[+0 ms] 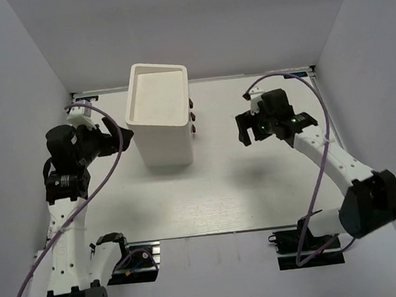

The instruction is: Sort the tools into containers

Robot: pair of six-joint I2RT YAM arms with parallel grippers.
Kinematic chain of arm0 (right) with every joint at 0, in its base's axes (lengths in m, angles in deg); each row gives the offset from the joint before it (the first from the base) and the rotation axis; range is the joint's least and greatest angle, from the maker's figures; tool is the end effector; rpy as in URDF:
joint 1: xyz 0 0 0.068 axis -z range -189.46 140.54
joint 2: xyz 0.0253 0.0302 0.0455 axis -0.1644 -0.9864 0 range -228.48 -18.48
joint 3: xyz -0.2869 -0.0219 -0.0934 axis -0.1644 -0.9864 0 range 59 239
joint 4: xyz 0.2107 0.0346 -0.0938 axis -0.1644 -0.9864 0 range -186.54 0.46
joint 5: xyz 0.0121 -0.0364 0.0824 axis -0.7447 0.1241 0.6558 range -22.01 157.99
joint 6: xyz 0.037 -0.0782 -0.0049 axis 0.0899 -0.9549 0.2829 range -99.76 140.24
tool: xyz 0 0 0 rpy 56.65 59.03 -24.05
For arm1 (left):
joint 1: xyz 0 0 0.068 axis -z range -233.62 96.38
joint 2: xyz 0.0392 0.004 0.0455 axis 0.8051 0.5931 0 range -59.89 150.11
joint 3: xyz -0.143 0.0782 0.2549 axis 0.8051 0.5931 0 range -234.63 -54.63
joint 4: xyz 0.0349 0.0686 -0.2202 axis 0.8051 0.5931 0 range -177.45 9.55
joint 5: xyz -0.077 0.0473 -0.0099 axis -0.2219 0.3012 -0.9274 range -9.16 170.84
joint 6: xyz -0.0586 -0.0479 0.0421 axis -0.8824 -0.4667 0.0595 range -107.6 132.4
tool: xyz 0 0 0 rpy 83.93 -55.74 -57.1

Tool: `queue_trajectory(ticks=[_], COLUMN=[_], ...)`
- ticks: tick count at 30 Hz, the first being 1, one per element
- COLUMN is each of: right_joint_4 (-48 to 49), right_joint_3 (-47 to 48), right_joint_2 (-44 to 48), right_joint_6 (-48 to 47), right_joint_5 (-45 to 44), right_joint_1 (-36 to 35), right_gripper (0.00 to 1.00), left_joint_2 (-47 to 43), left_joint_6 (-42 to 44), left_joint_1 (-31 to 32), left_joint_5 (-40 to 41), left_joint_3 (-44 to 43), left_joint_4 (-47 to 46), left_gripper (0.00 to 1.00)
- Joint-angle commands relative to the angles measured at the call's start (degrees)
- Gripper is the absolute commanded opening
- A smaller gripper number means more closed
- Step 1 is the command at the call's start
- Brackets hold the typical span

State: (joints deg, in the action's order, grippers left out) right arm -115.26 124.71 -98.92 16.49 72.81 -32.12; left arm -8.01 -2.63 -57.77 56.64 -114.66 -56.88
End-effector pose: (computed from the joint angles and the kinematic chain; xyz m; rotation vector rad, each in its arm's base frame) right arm 0.2820 0.1247 0.3100 -0.5658 2.2171 0.2684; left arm 0.1770 -0.0186 0.3803 -0.0487 1.9635 -0.5383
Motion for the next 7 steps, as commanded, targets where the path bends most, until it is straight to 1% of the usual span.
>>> queue_trajectory(ticks=[1,2,4,6,7], right_joint_4=[-0.4,0.1,-4.2,-5.5,-4.8], right_joint_3=[-3.0,-5.0,-3.9,-3.9,-4.4], right_joint_2=[8.8,9.9,11.0,11.1,12.2], right_joint_6=[3.3,4.7,4.1,4.0,2.3], right_joint_5=[-1.8,-1.7,-0.9,-2.4,-2.7], right_joint_1=[-0.3,-0.6,-1.1,-0.9,-0.8], right_gripper=[0.90,0.90,0.90,0.90,0.90], left_joint_2=[-3.9,-4.7,-6.3,-7.4,-8.2], left_joint_6=[2.4,3.0,3.0,3.0,2.2], left_joint_1=[0.5,0.5,0.5,0.5,0.5], left_joint_5=[-2.6,-2.6,-2.0,-2.0,-2.0], left_joint_3=[-2.3,-2.3,-1.6,0.6,1.1], left_joint_4=[2.6,3.2,3.8,3.8,3.8], left_gripper=[1.00,1.00,1.00,1.00,1.00])
